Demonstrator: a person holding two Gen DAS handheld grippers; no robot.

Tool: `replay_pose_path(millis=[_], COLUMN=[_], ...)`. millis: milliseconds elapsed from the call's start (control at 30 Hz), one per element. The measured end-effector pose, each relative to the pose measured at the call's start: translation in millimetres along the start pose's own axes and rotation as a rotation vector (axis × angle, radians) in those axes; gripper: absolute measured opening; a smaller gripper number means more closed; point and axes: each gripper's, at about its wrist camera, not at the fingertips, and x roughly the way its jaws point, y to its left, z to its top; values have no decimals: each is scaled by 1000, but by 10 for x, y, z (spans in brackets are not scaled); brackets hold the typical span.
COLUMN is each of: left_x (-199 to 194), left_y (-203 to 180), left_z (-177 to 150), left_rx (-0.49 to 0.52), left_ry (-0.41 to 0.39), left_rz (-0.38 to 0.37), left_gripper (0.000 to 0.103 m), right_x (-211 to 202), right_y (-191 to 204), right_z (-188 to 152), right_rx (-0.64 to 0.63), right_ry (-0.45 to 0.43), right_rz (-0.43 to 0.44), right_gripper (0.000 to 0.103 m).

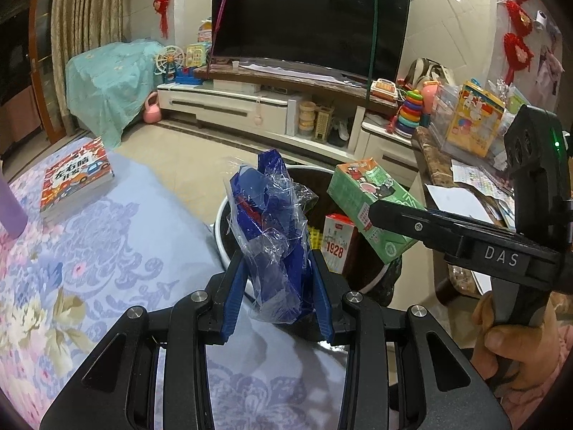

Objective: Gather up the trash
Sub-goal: 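Carry the blue wrapped bag and green milk carton over the trash bin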

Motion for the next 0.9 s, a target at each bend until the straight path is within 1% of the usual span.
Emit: replay_pose_path(millis=[467,900], left_x=[167,266], left_y=[-56,-57], left_z=[119,155], left_rx=[21,27], left_ry=[19,38], left_rz=[6,20], left_gripper=[33,33], right_x=[34,96], right_y=[-21,-32], right_z=[114,157], right_rx=[-9,-12], right_ry=[9,21], right_rz=[-14,-20], right_gripper=[58,58])
